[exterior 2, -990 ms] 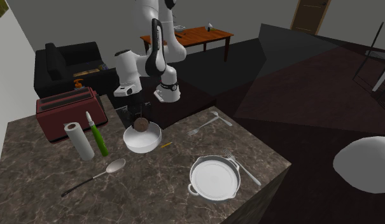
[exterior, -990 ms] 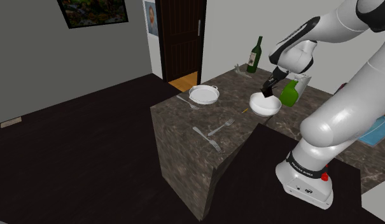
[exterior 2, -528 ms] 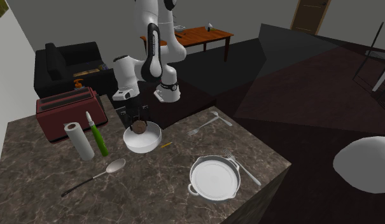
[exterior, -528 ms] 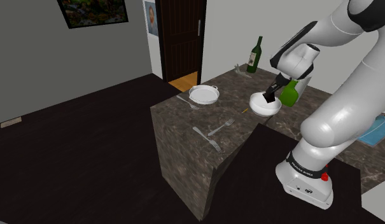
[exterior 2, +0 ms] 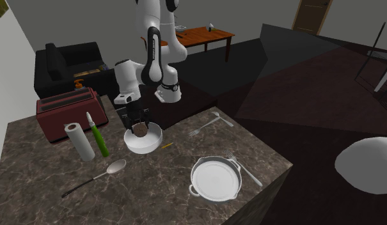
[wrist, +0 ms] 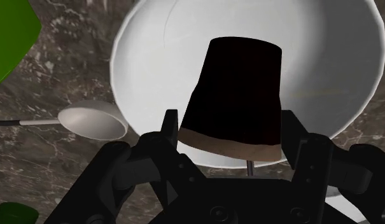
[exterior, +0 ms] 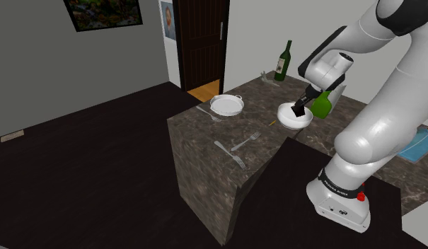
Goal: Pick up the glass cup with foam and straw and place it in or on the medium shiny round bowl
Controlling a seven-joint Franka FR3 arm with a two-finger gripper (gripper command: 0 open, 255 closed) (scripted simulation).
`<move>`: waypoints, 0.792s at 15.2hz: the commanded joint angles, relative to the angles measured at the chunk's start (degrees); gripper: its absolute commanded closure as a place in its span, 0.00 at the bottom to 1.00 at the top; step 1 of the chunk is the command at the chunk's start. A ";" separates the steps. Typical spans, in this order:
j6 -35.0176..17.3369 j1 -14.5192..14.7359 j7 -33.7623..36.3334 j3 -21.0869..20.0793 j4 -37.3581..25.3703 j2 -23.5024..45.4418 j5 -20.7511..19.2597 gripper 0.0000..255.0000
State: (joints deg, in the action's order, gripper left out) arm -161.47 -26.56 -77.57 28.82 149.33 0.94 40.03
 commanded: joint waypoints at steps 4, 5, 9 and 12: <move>0.00 0.00 -0.04 -0.01 -0.03 0.03 0.05 0.00; 0.00 0.00 -0.03 -0.01 -0.03 0.03 0.05 0.00; 0.78 -0.39 4.28 0.80 1.08 -2.93 -5.80 0.00; 4.53 -3.94 14.48 0.43 3.04 -10.72 -19.78 0.00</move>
State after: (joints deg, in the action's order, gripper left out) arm -158.14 -29.30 -65.88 29.32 151.78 -7.52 24.60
